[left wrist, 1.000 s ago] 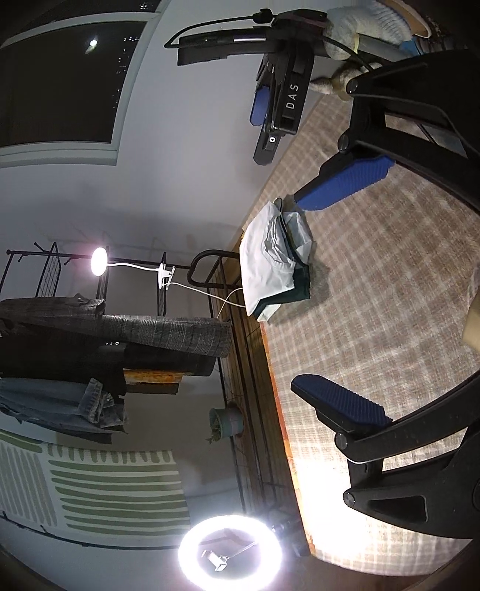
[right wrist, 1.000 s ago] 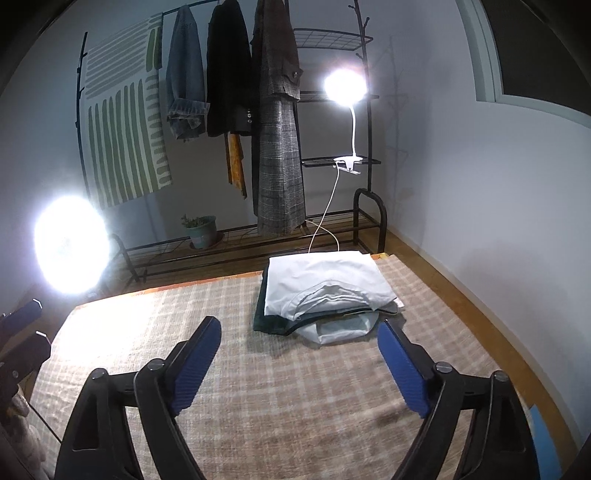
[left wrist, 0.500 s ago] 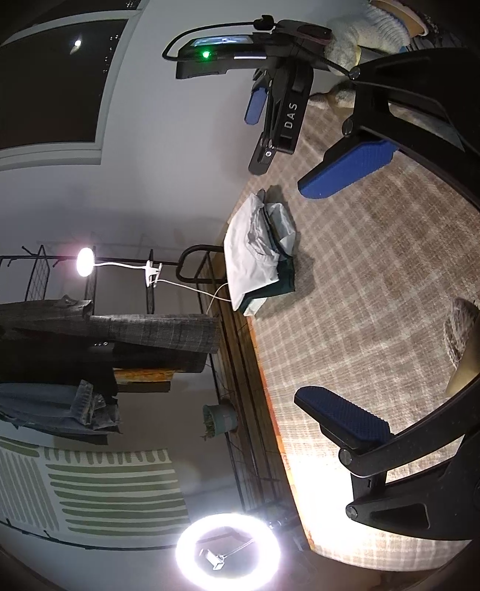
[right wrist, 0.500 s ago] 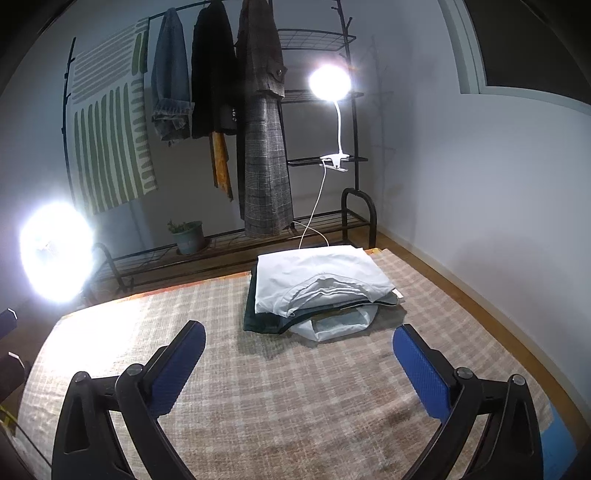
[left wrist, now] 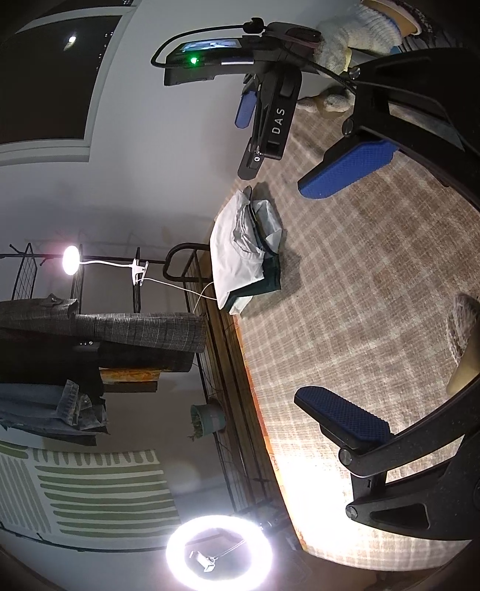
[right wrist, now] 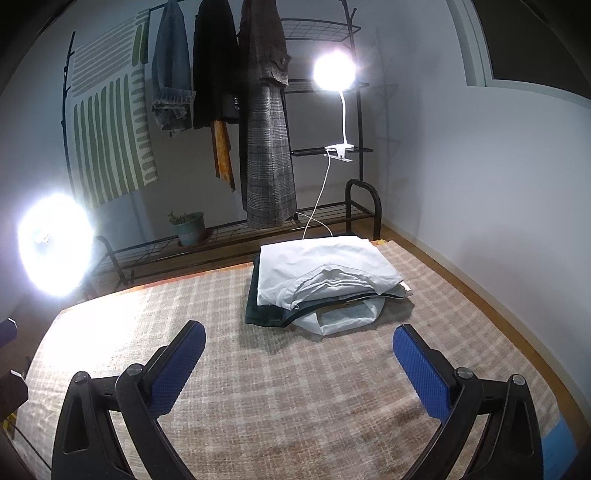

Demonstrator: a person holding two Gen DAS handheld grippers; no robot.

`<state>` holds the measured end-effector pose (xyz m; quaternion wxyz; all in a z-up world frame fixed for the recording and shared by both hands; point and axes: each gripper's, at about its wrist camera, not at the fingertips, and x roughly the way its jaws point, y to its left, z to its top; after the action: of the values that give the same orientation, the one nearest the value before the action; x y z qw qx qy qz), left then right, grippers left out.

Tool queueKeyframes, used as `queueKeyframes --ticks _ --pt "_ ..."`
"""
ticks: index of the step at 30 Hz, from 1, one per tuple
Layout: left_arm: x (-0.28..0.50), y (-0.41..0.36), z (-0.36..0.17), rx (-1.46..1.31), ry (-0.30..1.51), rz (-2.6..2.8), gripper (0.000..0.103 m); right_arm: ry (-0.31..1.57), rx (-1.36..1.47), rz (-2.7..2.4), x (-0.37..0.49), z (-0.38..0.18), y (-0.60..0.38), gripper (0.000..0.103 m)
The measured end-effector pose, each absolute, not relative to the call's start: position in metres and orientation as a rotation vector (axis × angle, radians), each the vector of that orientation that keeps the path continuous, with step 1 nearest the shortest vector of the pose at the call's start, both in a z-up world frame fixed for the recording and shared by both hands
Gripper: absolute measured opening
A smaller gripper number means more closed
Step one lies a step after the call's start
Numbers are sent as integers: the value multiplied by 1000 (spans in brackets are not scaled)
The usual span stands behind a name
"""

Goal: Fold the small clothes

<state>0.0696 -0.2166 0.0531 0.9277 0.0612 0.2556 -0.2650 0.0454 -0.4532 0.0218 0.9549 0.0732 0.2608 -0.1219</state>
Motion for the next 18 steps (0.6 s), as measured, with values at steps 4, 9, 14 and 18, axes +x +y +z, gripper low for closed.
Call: queueKeyframes --ticks 4,9,14,18 --pt "67 -217 53 133 514 -546 103 538 148 -253 47 19 -454 103" --pt "65 -217 54 135 512 -546 103 538 167 -257 48 18 -458 103" --pt "65 -218 53 139 510 -546 103 540 161 -256 48 18 -457 103" --pt "65 -218 54 142 507 -544 103 542 161 -250 49 18 -457 103"
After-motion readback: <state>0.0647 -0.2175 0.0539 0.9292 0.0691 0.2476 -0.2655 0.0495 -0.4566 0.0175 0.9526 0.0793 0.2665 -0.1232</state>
